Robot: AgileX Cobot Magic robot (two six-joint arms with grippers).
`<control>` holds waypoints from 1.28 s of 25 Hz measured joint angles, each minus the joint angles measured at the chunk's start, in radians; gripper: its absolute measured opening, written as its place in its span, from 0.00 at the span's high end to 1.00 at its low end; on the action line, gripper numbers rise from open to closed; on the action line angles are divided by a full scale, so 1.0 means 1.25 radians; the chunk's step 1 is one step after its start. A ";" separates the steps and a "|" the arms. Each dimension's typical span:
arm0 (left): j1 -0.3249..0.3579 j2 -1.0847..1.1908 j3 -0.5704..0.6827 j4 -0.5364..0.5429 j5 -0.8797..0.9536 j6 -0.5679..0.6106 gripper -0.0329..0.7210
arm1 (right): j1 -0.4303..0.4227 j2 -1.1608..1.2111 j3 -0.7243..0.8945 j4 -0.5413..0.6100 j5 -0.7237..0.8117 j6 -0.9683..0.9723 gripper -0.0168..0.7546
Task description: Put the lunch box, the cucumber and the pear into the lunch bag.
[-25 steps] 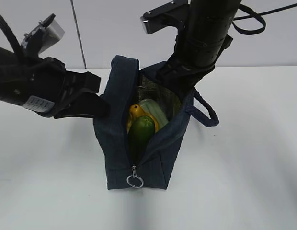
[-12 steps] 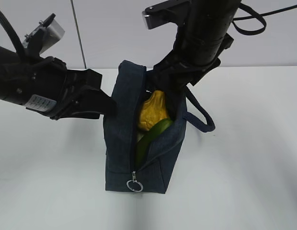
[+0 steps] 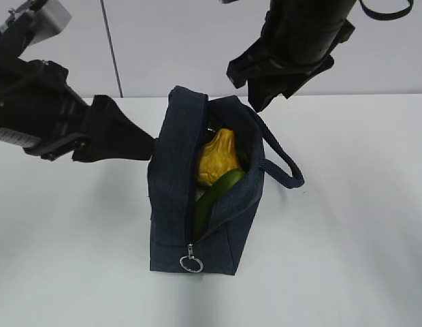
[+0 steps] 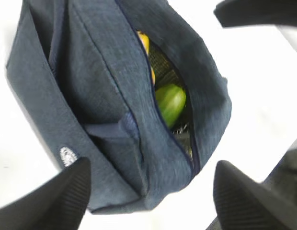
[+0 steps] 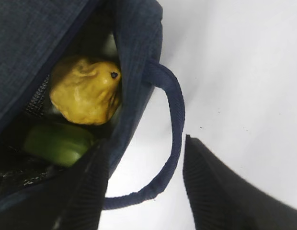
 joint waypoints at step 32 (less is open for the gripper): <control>0.000 -0.019 0.001 0.061 0.145 0.043 0.35 | 0.000 -0.553 0.479 0.305 -0.069 -0.201 0.54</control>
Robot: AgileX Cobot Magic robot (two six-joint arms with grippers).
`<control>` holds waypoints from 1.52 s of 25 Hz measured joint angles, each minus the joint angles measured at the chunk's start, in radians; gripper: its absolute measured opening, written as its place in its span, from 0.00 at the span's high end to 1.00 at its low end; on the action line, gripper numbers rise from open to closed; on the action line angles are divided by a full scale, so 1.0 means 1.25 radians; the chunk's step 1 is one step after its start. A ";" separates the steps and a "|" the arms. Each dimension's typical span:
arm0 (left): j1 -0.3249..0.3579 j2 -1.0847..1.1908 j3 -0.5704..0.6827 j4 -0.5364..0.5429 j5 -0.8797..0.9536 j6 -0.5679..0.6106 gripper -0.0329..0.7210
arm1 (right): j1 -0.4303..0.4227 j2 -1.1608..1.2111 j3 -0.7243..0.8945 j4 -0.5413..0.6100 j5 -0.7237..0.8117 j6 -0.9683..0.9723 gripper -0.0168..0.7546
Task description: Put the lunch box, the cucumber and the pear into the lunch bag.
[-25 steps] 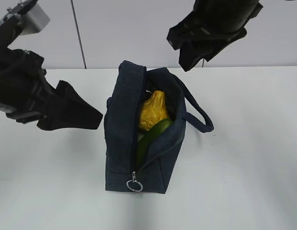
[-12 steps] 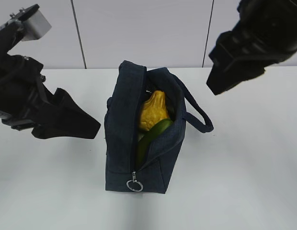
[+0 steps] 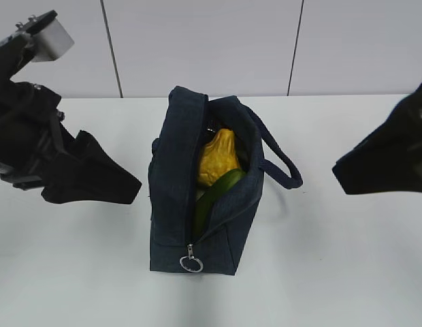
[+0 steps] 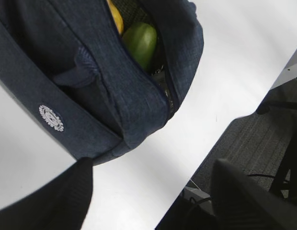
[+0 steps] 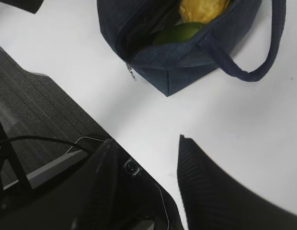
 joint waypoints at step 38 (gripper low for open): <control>-0.108 0.078 0.005 0.099 -0.202 -0.032 0.44 | 0.000 -0.015 0.332 0.173 -0.275 -0.246 0.54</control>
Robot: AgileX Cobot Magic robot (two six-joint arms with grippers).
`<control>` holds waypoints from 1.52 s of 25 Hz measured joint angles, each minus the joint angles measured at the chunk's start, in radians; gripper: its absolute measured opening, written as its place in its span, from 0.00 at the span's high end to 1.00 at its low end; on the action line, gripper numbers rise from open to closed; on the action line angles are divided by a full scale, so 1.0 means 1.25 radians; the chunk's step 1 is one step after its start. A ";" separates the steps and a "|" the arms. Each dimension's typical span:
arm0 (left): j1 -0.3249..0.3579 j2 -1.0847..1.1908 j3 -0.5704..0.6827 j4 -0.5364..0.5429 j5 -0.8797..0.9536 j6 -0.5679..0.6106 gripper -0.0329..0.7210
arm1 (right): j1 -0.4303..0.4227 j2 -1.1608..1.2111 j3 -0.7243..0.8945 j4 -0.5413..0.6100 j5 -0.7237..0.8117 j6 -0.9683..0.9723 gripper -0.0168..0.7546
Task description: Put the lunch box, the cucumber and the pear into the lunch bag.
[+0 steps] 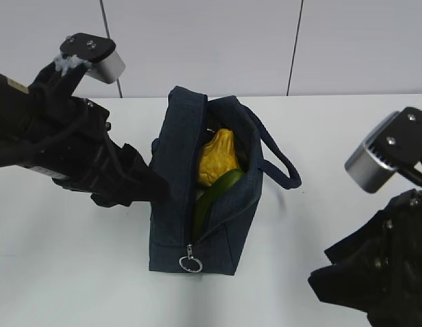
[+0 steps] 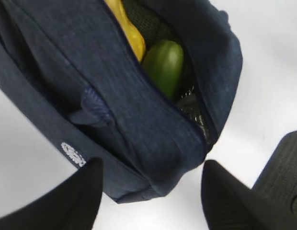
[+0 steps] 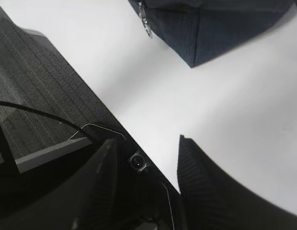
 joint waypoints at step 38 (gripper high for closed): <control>-0.001 0.079 0.000 -0.092 -0.012 0.026 0.46 | 0.000 0.335 0.146 0.972 -0.134 -1.044 0.54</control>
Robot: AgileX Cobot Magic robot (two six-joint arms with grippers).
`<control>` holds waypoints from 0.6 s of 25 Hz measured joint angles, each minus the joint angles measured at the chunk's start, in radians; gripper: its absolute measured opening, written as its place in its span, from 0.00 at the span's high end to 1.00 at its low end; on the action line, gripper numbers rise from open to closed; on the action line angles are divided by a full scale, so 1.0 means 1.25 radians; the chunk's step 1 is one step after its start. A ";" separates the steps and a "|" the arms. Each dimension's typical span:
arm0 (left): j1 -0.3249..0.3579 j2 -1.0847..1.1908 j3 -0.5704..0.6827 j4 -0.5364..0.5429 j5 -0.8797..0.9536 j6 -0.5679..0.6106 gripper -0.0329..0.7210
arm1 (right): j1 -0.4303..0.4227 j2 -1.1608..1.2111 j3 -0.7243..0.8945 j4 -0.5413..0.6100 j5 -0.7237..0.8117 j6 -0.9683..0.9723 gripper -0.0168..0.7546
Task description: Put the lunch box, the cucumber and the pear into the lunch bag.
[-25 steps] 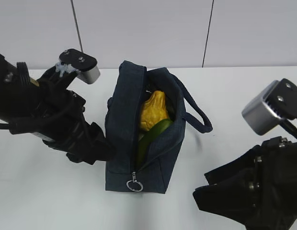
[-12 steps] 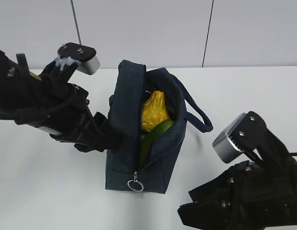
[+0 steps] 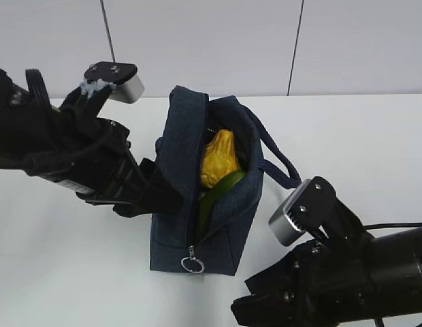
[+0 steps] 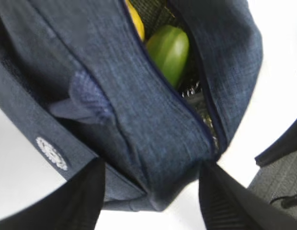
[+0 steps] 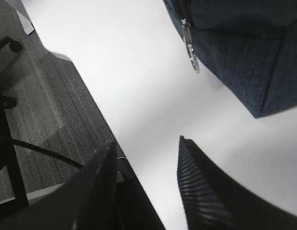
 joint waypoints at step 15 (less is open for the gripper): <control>0.000 0.049 0.000 -0.010 -0.057 0.001 0.77 | 0.000 0.060 0.000 0.066 0.058 -0.054 0.64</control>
